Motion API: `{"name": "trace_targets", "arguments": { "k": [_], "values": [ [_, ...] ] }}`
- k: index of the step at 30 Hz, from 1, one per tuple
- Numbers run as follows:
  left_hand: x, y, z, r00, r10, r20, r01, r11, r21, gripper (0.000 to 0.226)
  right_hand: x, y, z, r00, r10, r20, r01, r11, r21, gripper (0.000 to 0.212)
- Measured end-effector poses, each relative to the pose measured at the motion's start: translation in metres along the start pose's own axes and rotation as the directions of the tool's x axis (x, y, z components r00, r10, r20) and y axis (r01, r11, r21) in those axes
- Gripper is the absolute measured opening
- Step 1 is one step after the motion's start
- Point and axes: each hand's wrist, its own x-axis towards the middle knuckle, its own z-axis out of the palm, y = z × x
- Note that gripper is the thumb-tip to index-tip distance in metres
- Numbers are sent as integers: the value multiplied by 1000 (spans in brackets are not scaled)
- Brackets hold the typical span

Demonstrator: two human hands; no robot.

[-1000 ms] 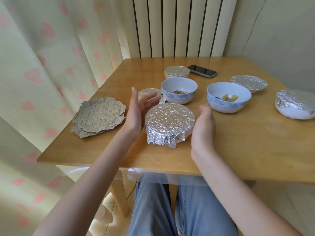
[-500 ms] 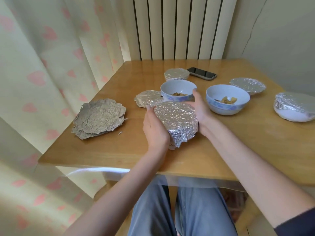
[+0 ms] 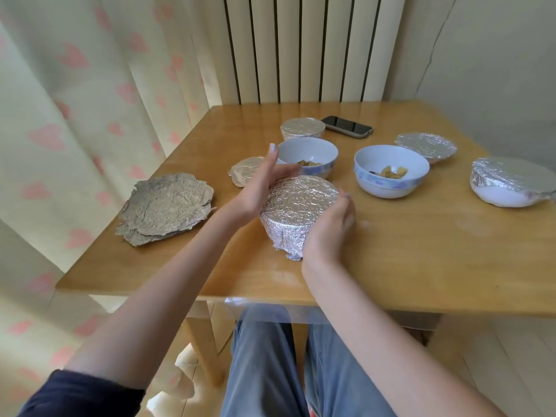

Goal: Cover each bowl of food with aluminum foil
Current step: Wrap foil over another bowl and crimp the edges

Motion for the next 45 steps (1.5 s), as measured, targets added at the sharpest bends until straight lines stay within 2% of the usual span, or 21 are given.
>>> {"name": "trace_targets", "arguments": {
  "k": [3, 6, 9, 12, 13, 15, 16, 19, 21, 23, 25, 27, 29, 32, 35, 37, 39, 41, 43, 45],
  "values": [
    [-1, -3, 2, 1000, -23, 20, 23, 999, -31, 79, 12, 2, 2, 999, 53, -14, -52, 998, 42, 35],
    [-5, -4, 4, 999, -28, -37, 26, 997, -69, 75, 21, 9, 1, 998, 55, 30, -55, 998, -24, 43],
    [-9, -12, 9, 980, -37, -197, 20, 996, -88, 79, 36, 9, 2, 987, 110, 113, -98, 989, -111, 57],
    [-16, -18, 12, 904, -104, -414, 66, 992, -103, 96, 49, 3, 1, 943, 194, 270, -144, 971, -193, 62],
    [-17, -18, 11, 891, -128, -436, 90, 990, -106, 100, 49, -3, -1, 924, 217, 316, -143, 960, -241, 64],
    [-19, -17, 5, 909, -141, -391, 127, 990, -62, 104, 47, -12, -8, 914, 221, 340, -104, 938, -331, 67],
    [-21, -17, 1, 925, -126, -358, 124, 992, -30, 104, 45, -15, -12, 936, 190, 296, -89, 942, -324, 65],
    [-20, -10, -16, 932, 22, -361, 16, 995, 101, 94, 26, -9, -25, 994, -11, 108, 28, 988, -155, 48],
    [-13, -4, -20, 948, 116, -296, -33, 962, 270, 83, 8, 3, -25, 991, -95, 96, 101, 993, -60, 43],
    [-6, 3, -16, 991, 96, -97, -53, 926, 374, 78, -2, 16, -15, 994, -77, 81, 80, 996, -37, 44],
    [1, 4, -11, 1000, 22, 15, -25, 950, 312, 75, -5, 19, -3, 999, -21, 47, 24, 998, -57, 44],
    [2, 1, -8, 1000, -12, -27, 17, 976, 217, 69, -1, 16, 5, 999, 44, 1, -44, 995, -86, 37],
    [2, -1, -3, 993, -20, -118, 43, 979, 199, 73, 7, 8, 9, 996, 93, -9, -94, 989, -114, 39],
    [0, -1, 1, 978, -5, -206, 61, 962, 267, 90, 16, 0, 5, 990, 127, 60, -111, 971, -213, 48],
    [-1, 1, -1, 980, -37, -197, 103, 936, 335, 100, 29, -6, -5, 975, 125, 184, -39, 909, -414, 53],
    [-1, 1, -8, 986, -71, -151, 116, 941, 318, 91, 42, -16, -11, 957, 157, 245, -1, 844, -537, 52],
    [0, 0, -18, 984, -67, -162, 109, 958, 266, 81, 57, -26, -12, 949, 117, 294, 92, 787, -610, 57],
    [-2, -2, -21, 984, 4, -176, 28, 984, 178, 75, 66, -35, -7, 923, 71, 378, 181, 786, -591, 52],
    [-3, -6, -14, 990, 61, -124, -52, 996, 77, 66, 65, -37, -2, 849, 75, 523, 266, 794, -546, 48],
    [-3, -10, -5, 992, 58, -114, -58, 998, 8, 60, 61, -32, 2, 794, 95, 600, 315, 780, -541, 49]
  ]
}}
